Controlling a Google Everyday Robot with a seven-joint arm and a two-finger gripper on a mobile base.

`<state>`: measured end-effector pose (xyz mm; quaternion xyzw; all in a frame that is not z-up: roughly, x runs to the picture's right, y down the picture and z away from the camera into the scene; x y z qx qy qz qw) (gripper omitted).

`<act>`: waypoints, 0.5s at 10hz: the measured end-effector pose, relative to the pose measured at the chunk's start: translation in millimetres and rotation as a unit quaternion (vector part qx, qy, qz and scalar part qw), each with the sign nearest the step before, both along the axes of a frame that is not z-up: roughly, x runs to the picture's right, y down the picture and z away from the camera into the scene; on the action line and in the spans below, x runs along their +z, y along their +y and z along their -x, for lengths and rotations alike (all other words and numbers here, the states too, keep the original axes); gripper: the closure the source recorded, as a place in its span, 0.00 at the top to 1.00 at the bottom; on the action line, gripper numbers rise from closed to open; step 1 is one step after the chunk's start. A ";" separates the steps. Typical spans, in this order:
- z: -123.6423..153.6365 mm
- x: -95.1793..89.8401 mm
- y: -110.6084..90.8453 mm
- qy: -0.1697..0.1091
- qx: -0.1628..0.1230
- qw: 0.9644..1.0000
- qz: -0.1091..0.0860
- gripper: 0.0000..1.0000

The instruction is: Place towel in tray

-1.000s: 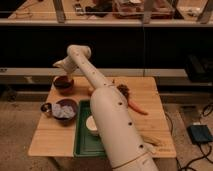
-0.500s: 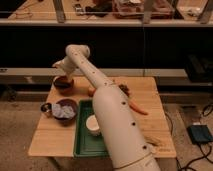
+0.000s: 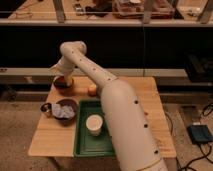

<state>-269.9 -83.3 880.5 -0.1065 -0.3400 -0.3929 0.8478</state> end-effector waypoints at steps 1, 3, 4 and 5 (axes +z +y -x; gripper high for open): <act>-0.4 -11.1 10.0 0.005 -0.013 1.000 0.014 0.80; 0.8 -33.2 31.5 0.002 -0.040 0.998 0.052 0.80; -0.9 -41.9 39.3 -0.001 -0.050 0.996 0.068 0.80; -3.8 -50.1 47.5 -0.005 -0.062 0.995 0.078 0.80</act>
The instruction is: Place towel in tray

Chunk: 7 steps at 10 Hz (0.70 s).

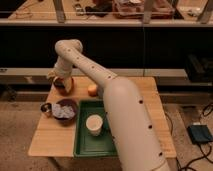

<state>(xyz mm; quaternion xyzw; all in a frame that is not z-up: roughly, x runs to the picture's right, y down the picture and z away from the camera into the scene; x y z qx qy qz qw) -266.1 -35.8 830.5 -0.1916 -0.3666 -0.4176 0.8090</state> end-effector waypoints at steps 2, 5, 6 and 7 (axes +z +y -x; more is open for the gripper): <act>-8.4 -14.2 16.7 -0.004 -0.031 1.000 0.000 0.80; -23.6 -23.6 46.3 -0.025 -0.143 0.988 -0.047 0.80; -31.5 -16.5 55.3 -0.026 -0.159 0.985 -0.065 0.80; -38.4 -6.8 64.4 -0.041 -0.166 0.982 -0.086 0.80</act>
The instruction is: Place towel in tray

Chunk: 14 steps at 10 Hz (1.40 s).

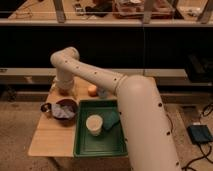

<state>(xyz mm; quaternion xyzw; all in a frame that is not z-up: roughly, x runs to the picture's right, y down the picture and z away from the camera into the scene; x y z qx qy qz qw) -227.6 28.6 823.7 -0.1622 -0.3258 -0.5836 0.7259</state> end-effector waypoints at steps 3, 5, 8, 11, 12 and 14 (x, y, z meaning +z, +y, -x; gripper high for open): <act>-5.2 5.5 2.8 -0.036 -0.004 0.999 -0.023 0.80; -1.7 4.5 3.4 -0.038 -0.006 0.999 -0.023 0.80; -0.7 7.5 4.8 -0.044 -0.006 0.999 -0.016 0.80; 9.3 10.5 14.0 -0.056 -0.005 0.998 -0.015 0.65; 7.5 11.4 14.8 -0.061 -0.004 0.998 -0.018 0.59; 19.1 10.2 19.0 -0.072 -0.014 0.997 -0.020 0.58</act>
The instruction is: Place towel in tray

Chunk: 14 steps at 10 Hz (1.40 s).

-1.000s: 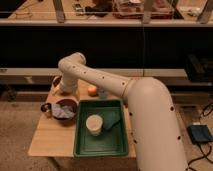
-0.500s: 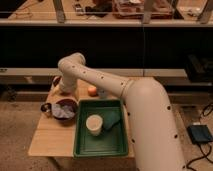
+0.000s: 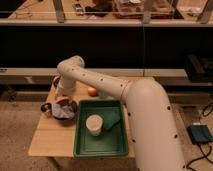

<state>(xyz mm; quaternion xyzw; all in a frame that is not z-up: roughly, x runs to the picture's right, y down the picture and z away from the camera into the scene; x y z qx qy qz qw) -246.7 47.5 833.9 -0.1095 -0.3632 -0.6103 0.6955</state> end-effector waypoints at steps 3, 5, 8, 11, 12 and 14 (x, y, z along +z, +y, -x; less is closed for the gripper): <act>11.1 7.8 21.9 -0.004 -0.018 1.000 0.008 0.58; 25.2 13.0 44.1 -0.010 -0.028 1.000 0.008 0.58; 33.0 15.6 63.8 -0.022 -0.032 0.999 0.006 0.58; 29.1 20.3 72.1 -0.001 -0.036 0.999 0.006 0.55; 29.0 20.7 73.2 0.003 -0.034 0.999 0.006 0.45; 26.3 20.7 72.9 0.004 -0.023 1.000 0.007 0.28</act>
